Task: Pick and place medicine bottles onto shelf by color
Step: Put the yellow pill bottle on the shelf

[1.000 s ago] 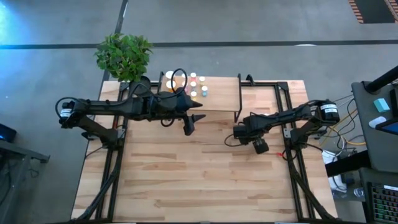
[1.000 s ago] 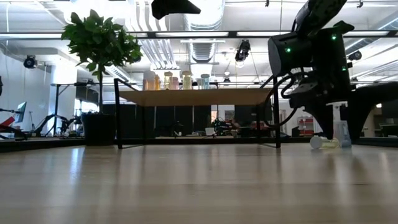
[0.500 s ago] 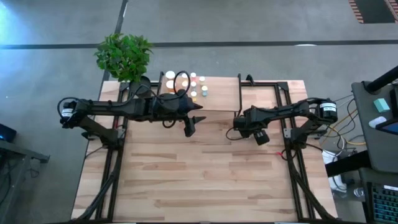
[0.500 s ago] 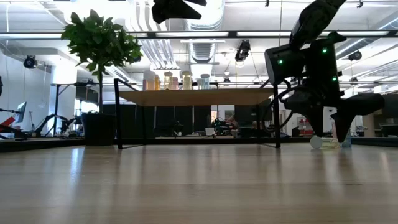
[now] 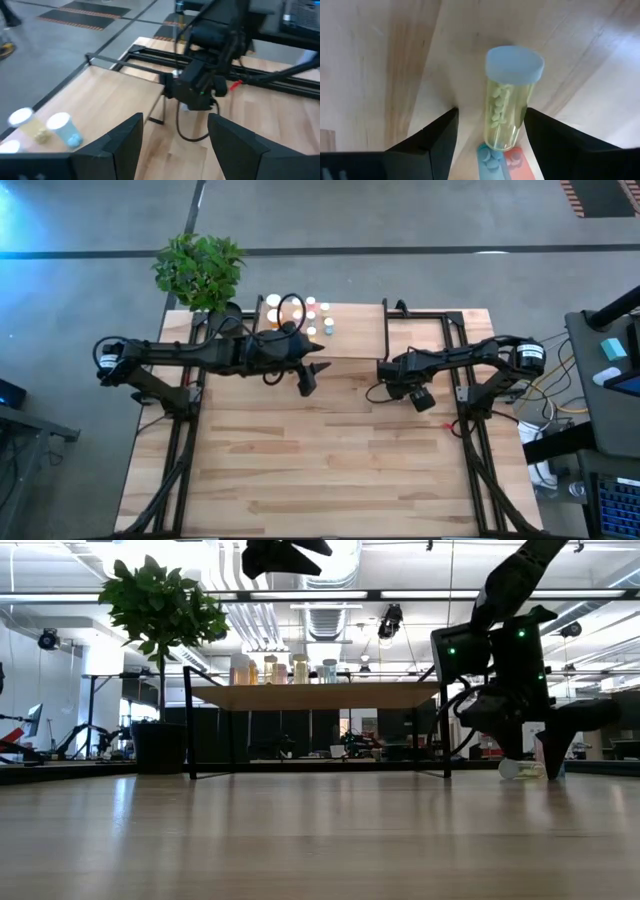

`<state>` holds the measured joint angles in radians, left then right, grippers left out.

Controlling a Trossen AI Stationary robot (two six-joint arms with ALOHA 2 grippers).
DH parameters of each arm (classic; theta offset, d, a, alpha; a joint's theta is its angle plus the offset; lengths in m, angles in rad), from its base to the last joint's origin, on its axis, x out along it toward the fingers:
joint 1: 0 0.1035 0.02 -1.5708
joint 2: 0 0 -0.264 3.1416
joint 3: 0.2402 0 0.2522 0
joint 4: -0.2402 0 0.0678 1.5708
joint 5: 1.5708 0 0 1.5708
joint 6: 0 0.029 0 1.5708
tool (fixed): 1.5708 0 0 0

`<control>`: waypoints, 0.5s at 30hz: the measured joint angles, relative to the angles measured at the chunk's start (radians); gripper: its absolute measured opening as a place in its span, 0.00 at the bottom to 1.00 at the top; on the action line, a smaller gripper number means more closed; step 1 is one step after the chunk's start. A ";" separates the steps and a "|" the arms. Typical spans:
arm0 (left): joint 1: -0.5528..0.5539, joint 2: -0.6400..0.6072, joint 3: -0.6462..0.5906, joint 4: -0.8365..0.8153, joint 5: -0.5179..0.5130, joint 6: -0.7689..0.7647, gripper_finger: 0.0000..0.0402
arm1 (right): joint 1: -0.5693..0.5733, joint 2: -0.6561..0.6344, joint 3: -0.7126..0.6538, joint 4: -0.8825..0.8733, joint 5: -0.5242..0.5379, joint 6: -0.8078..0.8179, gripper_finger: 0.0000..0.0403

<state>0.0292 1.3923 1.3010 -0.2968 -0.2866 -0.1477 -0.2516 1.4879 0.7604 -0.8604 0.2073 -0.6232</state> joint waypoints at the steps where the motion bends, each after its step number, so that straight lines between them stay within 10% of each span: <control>1: 0.000 0.000 0.000 -0.001 -0.010 -0.004 0.51 | 0.000 0.000 0.000 0.000 -0.008 0.000 0.54; 15: 0.006 0.001 0.000 -0.019 -0.047 0.000 0.51 | 0.031 -0.006 0.084 -0.030 -0.104 0.204 0.18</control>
<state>0.0351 1.3930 1.3010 -0.3156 -0.3339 -0.1481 -0.2207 1.4816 0.8449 -0.8909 0.1031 -0.4191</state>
